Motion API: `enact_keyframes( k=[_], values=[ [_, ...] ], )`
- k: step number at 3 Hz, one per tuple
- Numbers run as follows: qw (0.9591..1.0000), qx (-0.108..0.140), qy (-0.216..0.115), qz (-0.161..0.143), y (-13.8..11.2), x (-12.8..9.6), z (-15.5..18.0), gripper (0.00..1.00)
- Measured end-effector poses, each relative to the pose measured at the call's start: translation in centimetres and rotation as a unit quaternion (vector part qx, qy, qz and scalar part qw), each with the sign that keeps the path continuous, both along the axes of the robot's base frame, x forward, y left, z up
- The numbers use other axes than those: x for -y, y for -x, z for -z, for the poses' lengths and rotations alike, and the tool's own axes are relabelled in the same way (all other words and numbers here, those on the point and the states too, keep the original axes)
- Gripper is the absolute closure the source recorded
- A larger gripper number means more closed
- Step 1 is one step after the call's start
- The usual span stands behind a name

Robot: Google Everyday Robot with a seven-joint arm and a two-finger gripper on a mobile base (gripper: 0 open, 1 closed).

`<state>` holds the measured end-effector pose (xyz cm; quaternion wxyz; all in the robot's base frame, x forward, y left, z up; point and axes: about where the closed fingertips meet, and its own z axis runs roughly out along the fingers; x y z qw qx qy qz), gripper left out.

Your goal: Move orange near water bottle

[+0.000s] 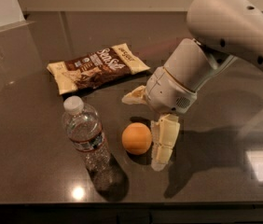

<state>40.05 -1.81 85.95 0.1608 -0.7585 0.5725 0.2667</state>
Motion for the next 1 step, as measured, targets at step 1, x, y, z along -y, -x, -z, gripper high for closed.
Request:
enact_keyframes(
  k=[1],
  values=[
    [1.0,0.0,0.0,0.0,0.0,0.0,0.0,0.0]
  ],
)
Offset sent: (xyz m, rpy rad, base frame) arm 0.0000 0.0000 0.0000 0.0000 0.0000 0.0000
